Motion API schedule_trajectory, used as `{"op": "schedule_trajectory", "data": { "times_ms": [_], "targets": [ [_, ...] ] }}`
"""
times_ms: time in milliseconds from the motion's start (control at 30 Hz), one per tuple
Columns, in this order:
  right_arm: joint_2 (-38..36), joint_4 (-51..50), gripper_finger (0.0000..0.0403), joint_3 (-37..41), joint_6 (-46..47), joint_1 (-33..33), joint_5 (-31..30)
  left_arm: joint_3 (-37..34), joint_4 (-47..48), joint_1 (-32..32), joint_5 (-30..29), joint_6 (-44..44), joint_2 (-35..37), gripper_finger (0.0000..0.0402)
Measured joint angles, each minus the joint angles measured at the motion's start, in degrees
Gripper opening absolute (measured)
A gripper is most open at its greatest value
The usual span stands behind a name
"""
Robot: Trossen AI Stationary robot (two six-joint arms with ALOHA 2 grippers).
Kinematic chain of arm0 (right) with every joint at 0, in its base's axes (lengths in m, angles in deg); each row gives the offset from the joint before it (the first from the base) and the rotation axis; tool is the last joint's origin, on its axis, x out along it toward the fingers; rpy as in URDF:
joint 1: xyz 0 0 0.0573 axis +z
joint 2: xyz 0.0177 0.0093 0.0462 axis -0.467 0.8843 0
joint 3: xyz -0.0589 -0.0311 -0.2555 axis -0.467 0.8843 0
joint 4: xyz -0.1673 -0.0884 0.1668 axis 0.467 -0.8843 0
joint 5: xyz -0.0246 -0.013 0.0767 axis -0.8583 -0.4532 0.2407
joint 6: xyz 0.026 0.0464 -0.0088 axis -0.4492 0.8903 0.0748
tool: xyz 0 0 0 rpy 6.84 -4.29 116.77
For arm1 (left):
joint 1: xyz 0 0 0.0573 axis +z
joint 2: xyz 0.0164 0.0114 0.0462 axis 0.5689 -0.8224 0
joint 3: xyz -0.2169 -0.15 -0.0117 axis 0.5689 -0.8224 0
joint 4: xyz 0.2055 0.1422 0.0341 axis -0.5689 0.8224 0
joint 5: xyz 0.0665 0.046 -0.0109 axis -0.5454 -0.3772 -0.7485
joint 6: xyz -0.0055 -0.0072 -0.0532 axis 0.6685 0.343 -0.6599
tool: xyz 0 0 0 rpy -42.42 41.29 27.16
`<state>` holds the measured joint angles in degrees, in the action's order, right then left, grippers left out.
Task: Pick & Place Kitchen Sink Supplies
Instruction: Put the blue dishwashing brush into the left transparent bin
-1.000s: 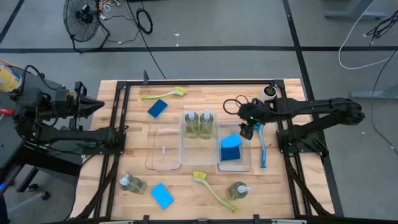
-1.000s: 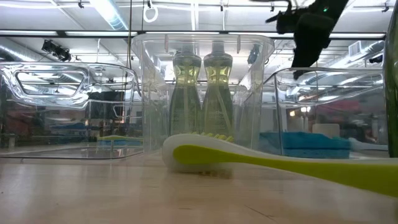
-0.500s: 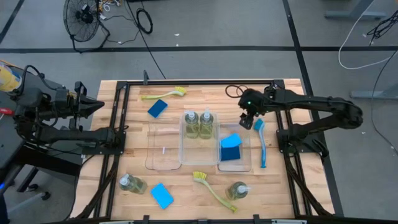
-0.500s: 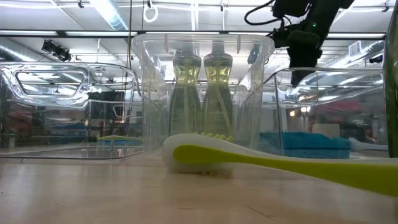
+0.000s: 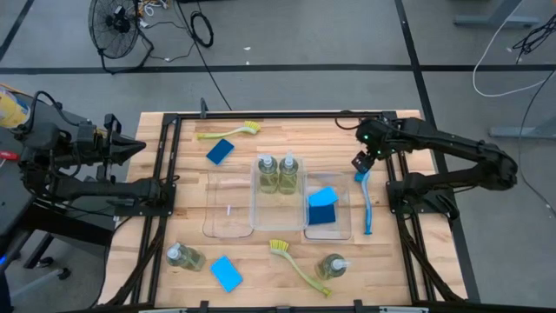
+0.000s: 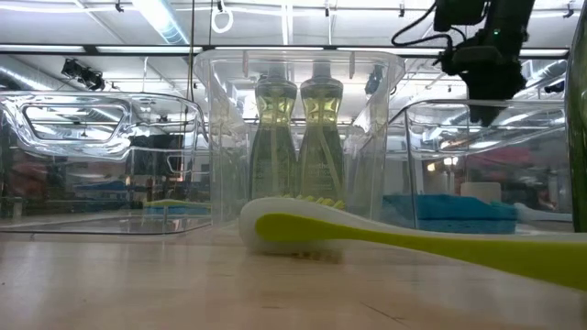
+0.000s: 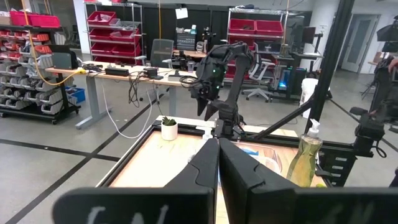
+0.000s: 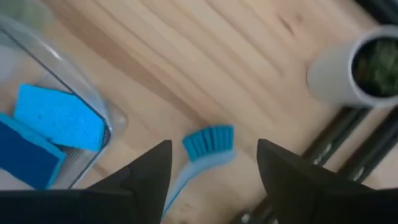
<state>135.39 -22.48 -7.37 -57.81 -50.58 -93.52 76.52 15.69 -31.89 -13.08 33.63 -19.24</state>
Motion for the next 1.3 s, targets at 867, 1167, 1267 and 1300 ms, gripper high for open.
{"op": "schedule_trajectory", "data": {
  "times_ms": [867, 1167, 1267, 1300],
  "targets": [
    [-2.94, 9.67, 0.0235, 21.76, 33.21, 5.60, 8.19, -0.01, 0.01, -0.01, -0.02, 0.02, 0.00, 0.0018],
    [-2.87, 15.48, 0.0235, 25.35, 41.76, 5.97, 3.93, 0.00, 0.02, 0.00, 0.00, 0.00, 0.00, 0.0018],
    [-2.87, 15.97, 0.0235, 25.71, 41.87, 5.98, 6.47, -0.01, 0.01, -0.02, -0.02, 0.02, 0.00, 0.0018],
    [-2.87, 15.98, 0.0235, 25.71, 41.58, 6.09, 7.38, 0.00, 0.00, 0.00, 0.00, 0.00, 0.00, 0.0018]
  ]
}}
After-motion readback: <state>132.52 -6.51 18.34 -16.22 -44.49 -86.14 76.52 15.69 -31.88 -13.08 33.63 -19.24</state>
